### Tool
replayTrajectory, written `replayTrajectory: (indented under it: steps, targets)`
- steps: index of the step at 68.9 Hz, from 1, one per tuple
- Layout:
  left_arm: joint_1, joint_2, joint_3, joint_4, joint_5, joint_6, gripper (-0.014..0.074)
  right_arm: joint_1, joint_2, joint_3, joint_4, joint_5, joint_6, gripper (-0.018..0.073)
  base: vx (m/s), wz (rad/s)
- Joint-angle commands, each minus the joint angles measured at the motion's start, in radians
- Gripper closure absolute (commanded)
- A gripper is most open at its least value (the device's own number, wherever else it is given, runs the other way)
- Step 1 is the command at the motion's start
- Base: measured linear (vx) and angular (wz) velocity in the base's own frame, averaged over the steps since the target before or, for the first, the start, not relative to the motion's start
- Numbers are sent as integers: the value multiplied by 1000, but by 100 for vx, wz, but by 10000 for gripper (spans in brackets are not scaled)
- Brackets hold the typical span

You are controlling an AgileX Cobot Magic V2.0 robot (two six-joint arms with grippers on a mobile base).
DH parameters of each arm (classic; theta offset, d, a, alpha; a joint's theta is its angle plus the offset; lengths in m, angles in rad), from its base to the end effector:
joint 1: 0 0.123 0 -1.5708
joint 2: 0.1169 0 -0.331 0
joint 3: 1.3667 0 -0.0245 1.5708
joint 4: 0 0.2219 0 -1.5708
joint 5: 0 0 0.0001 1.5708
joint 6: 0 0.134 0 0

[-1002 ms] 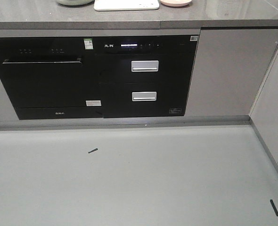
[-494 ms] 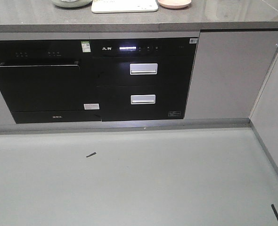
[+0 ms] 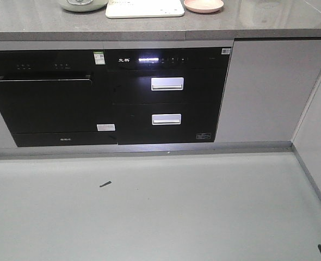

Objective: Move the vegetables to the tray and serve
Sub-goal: 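Drive the base forward toward the counter with both arms held still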

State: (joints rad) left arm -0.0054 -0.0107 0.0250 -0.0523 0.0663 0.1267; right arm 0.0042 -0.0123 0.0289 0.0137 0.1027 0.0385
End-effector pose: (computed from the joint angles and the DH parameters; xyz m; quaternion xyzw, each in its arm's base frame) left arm 0.0244 -0.0006 0.1995 0.0294 0.7041 0.0233 0.7091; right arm 0.0244 0.0003 0.1933 0.0167 0.7182 0.0201 0.6954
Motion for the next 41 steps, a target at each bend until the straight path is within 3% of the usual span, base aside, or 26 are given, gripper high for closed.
replayTrajectory:
  steps: [1, 41]
  targets:
    - [2, -16, 10, -2, -66, 0, 603, -5, -3, 7, -4, -76, -5, 563, 8, 3]
    - [2, -16, 10, -2, -66, 0, 603, -5, -3, 7, -4, -76, -5, 563, 9, 1]
